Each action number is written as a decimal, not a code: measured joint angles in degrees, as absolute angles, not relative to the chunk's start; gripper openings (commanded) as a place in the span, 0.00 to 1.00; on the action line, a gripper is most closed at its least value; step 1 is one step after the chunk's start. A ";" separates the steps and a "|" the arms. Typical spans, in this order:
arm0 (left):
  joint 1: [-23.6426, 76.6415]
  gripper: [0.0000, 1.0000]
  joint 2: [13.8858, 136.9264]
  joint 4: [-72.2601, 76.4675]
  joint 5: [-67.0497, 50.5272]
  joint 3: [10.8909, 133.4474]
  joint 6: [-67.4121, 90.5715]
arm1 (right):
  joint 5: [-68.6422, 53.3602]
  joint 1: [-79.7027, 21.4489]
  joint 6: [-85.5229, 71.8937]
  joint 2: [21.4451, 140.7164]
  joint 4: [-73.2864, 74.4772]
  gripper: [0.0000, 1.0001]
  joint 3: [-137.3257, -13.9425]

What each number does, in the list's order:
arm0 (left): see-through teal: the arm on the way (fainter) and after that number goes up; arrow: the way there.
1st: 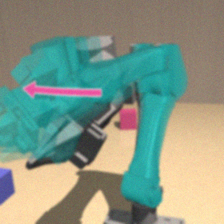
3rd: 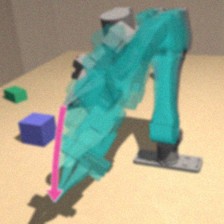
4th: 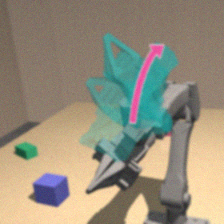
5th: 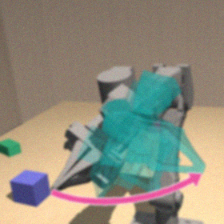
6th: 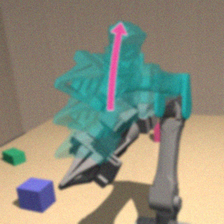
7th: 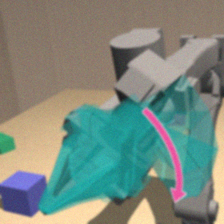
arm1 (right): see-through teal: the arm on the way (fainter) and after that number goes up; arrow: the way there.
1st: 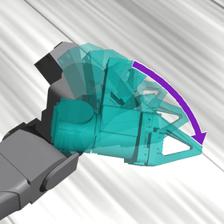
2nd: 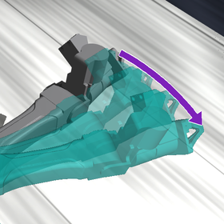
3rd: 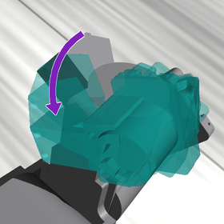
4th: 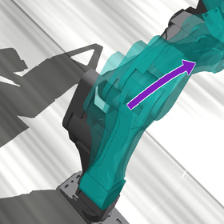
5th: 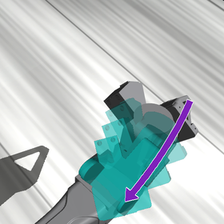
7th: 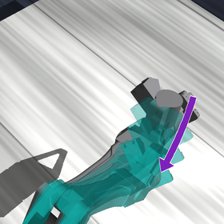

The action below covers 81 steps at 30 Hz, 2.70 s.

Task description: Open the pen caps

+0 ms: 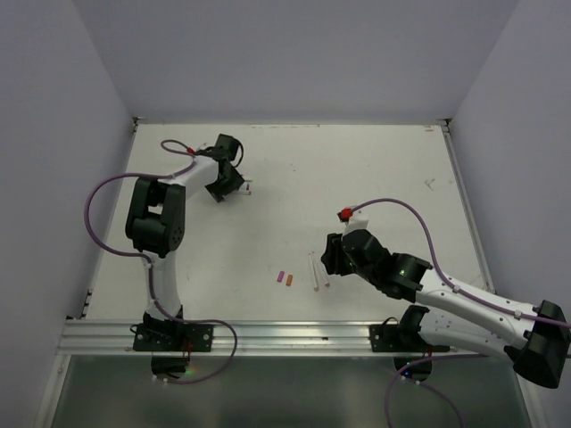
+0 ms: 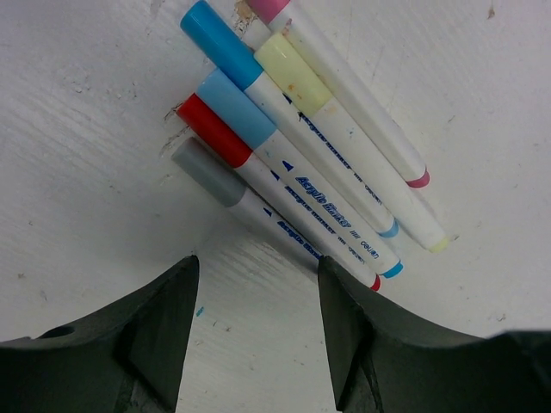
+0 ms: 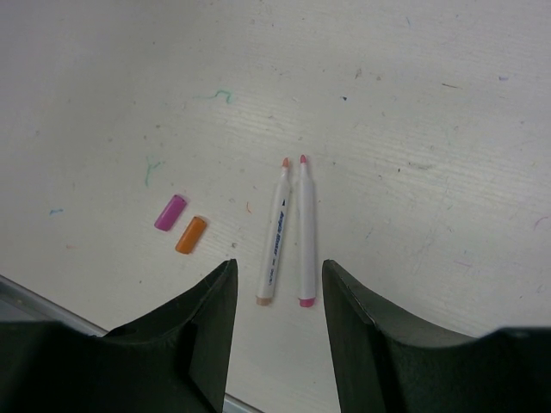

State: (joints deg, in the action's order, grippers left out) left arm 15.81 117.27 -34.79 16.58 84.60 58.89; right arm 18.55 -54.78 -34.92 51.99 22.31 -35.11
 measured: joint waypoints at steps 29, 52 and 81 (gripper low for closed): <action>15.84 0.00 109.60 -24.95 20.69 70.13 58.76 | 18.33 -54.70 -34.98 51.35 22.22 0.48 -33.34; 41.34 0.00 69.63 -3.38 9.08 37.06 55.18 | -1.08 -54.63 -34.48 59.55 8.12 0.72 -34.65; 53.69 0.00 64.90 15.97 7.16 29.32 68.25 | -1.02 -54.63 -38.72 61.10 -6.31 0.36 -30.70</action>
State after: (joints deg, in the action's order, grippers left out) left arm 53.69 64.90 15.97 7.16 29.32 68.25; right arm -1.02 -54.63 -38.72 61.10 -6.31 -30.70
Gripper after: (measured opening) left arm 0.031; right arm 0.419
